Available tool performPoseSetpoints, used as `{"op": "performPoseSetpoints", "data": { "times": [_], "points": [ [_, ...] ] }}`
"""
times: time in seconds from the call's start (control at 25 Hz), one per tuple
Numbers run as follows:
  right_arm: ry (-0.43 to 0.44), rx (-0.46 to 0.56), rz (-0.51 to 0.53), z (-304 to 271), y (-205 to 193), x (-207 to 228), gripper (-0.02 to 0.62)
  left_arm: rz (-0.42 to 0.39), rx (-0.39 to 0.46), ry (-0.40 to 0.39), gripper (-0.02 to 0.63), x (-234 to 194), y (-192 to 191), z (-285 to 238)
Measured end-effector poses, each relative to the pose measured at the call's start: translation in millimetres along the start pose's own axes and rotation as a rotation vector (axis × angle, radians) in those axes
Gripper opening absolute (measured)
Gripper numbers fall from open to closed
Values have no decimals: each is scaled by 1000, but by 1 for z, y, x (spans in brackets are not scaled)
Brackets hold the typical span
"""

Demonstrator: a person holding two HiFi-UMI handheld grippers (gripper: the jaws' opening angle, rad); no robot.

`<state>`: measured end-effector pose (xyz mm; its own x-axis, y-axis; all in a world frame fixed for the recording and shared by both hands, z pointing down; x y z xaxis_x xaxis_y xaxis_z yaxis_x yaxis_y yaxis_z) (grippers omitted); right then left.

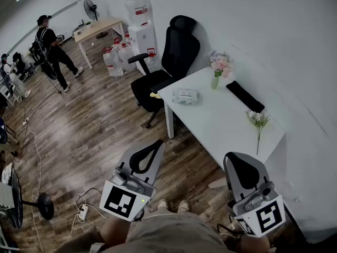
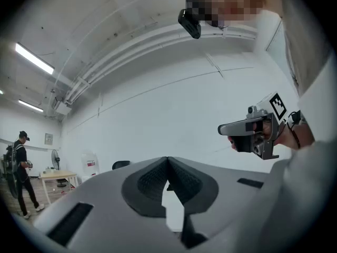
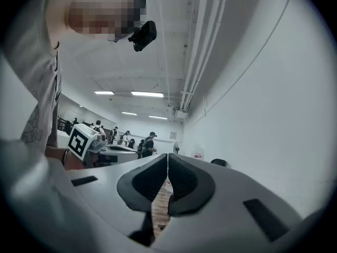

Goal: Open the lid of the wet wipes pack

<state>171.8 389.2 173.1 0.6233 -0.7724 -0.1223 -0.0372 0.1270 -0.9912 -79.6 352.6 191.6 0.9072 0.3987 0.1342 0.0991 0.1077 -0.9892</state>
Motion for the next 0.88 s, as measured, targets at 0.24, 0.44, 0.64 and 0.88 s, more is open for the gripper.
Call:
{"op": "performPoseSetpoints", "data": {
  "times": [0.24, 0.44, 0.64, 0.88],
  "points": [
    [-14, -4, -10, 6, -6, 14, 32, -7, -11, 2, 17, 8, -1, -9],
    [-6, -4, -19, 11, -10, 25, 34, -9, -25, -6, 17, 19, -2, -17],
    [7, -8, -26, 13, -18, 38, 34, -13, -42, -3, 17, 26, -6, -27],
    [6, 12, -9, 11, -24, 45, 40, -24, -22, -3, 17, 27, -7, -35]
  ]
}}
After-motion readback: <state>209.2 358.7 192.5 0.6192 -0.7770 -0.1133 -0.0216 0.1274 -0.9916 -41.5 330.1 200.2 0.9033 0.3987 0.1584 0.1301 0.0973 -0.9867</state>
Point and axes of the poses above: the fingertips, and each gripper's own axes: z backward along the fingers, x to its right, y out of its top, the point moved 9 cm from there along z, backward along the fingers, and after that the axes turned 12 degrees about y, right-handed, at the moved point
